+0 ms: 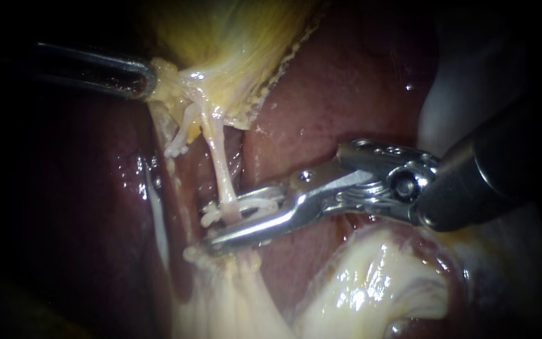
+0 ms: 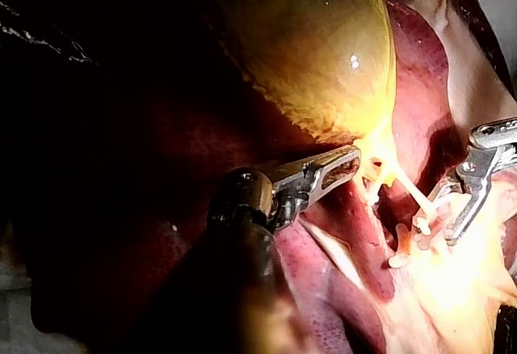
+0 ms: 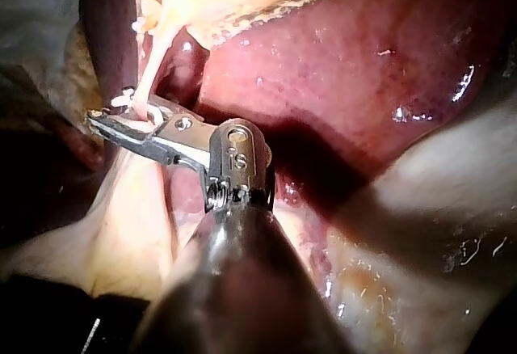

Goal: Clipping second clip right tube

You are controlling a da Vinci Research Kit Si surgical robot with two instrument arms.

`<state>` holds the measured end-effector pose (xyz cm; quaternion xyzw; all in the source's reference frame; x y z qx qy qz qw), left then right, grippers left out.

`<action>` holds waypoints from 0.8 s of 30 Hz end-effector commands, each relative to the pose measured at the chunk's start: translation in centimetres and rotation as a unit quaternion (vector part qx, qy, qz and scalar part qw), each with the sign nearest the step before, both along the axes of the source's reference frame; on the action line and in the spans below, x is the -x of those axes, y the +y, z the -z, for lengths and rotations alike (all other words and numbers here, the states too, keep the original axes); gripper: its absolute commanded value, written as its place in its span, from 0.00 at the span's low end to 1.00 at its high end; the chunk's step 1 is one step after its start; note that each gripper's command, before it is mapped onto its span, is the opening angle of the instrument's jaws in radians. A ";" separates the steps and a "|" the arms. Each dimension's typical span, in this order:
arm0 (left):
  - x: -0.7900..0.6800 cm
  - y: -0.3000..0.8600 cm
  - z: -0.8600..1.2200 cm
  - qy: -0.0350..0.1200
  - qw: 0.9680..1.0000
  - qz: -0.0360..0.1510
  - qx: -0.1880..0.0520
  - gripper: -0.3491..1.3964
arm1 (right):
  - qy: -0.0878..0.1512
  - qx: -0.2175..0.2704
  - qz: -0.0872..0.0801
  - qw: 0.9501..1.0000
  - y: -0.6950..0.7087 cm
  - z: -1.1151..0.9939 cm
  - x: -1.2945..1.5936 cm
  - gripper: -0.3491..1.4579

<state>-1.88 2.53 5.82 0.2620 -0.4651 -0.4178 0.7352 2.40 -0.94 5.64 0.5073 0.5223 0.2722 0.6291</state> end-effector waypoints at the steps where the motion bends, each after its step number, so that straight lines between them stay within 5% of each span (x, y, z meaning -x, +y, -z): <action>1: 0.00 0.00 0.00 0.000 1.000 0.000 0.000 0.00 | 0.000 0.000 0.000 1.000 0.00 0.00 -0.02 0.24; 8: 0.00 0.00 0.00 0.000 1.000 0.000 0.000 0.00 | 0.002 -0.004 0.008 1.000 -0.02 -0.03 -0.09 0.00; 13: 0.00 0.00 0.00 0.000 1.000 0.000 0.000 0.00 | 0.004 -0.010 0.021 1.000 -0.06 -0.10 -0.09 0.00; 24: 0.00 0.00 0.00 0.000 1.000 0.000 0.000 0.00 | 0.006 -0.008 0.023 1.000 -0.11 -0.15 -0.09 0.00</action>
